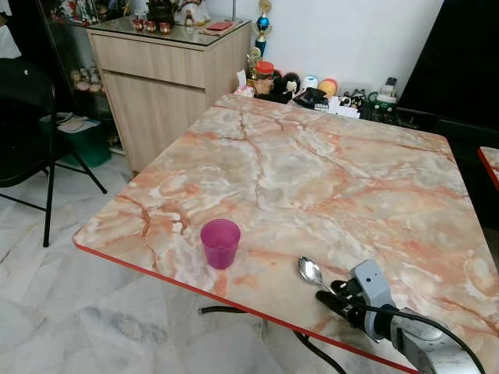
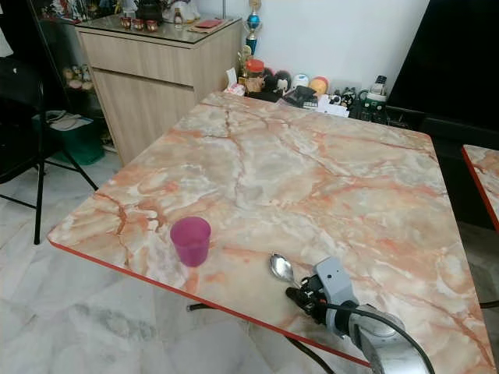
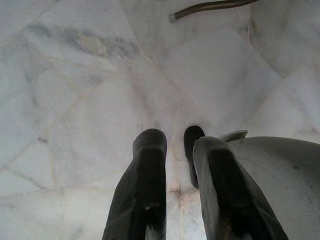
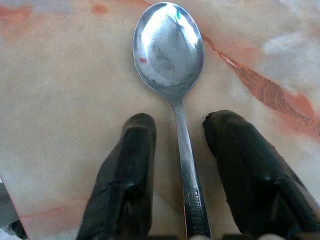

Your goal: Setting the table

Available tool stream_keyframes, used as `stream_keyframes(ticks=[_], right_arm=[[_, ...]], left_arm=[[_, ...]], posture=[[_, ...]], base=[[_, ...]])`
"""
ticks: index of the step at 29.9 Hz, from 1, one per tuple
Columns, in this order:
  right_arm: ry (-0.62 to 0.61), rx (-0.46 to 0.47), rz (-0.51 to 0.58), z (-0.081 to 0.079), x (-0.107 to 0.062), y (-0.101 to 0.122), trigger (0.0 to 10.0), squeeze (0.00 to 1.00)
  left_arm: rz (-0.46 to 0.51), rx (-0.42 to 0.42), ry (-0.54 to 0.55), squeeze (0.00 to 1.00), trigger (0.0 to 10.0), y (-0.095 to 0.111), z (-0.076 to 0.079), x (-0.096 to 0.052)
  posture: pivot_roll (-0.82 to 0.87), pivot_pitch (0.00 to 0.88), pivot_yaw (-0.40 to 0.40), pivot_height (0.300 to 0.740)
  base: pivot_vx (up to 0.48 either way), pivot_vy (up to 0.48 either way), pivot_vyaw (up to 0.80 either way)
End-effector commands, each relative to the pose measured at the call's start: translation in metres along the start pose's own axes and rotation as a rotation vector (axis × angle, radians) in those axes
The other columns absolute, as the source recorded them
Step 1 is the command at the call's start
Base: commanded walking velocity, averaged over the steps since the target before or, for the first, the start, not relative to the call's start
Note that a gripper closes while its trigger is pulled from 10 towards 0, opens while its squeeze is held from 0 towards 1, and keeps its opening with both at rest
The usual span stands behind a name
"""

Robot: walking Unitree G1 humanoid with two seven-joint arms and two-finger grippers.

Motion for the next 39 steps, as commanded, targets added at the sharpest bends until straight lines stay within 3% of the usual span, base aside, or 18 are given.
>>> stream_keyframes(ticks=[1, 26, 29, 33, 34, 35, 38, 39], right_arm=[[0.013, 0.025, -0.08, -0.003, 0.003, -0.023, 0.0, 0.0], [-0.014, 0.014, -0.09, -0.001, 0.008, -0.028, 0.0, 0.0], [-0.024, 0.023, -0.072, 0.0, 0.01, -0.024, 0.0, 0.0], [-0.058, 0.051, 0.03, 0.002, 0.012, -0.004, 0.0, 0.0], [-0.077, 0.068, 0.066, 0.005, 0.011, 0.003, 2.4, 0.0], [-0.087, 0.085, 0.104, 0.006, 0.01, 0.011, 10.0, 0.0], [-0.1, 0.159, 0.254, 0.011, 0.003, 0.046, 10.0, 0.0], [-0.1, 0.159, 0.254, 0.011, 0.003, 0.046, 10.0, 0.0]], left_arm=[[-0.025, -0.002, -0.01, 0.0, 10.0, -0.006, 0.001, -0.002], [-0.035, -0.012, -0.029, 0.0, 10.0, -0.009, 0.006, -0.001], [-0.037, -0.012, -0.029, 0.0, 10.0, -0.009, 0.006, -0.002], [-0.038, -0.013, -0.029, 0.0, 10.0, -0.009, 0.006, -0.002], [-0.038, -0.013, -0.028, 0.0, 10.0, -0.009, 0.006, -0.002], [-0.037, -0.013, -0.028, 0.0, 10.0, -0.009, 0.006, -0.002], [-0.037, -0.012, -0.026, 0.0, 10.0, -0.009, 0.004, -0.002], [-0.037, -0.012, -0.026, 0.0, 10.0, -0.009, 0.004, -0.002]], posture=[[0.1, 0.076, -0.045, 0.74], [0.11, 0.074, -0.047, 0.74], [0.11, 0.074, -0.047, 0.74], [0.11, 0.073, -0.046, 0.74], [0.11, 0.072, -0.046, 0.74], [0.11, 0.073, -0.046, 0.74], [0.11, 0.074, -0.044, 0.74], [0.11, 0.074, -0.044, 0.74]], base=[[0.0, 0.0, 0.0], [0.0, 0.0, 0.0], [0.0, 0.0, 0.0], [0.0, 0.0, 0.0], [0.0, 0.0, 0.0], [0.0, 0.0, 0.0], [0.0, 0.0, 0.0], [0.0, 0.0, 0.0]])
Point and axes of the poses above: a point about 5 cm out from each wrist's last joint towards the gripper, its own x axis pointing out of the wrist towards the gripper, its own y axis along the axis of the wrist's last joint, z = x × y, the point moved 5 cm from there along x, pointing out of the wrist towards the gripper, and after that the axes turned 10 degrees about x, right-handed, at the moved point
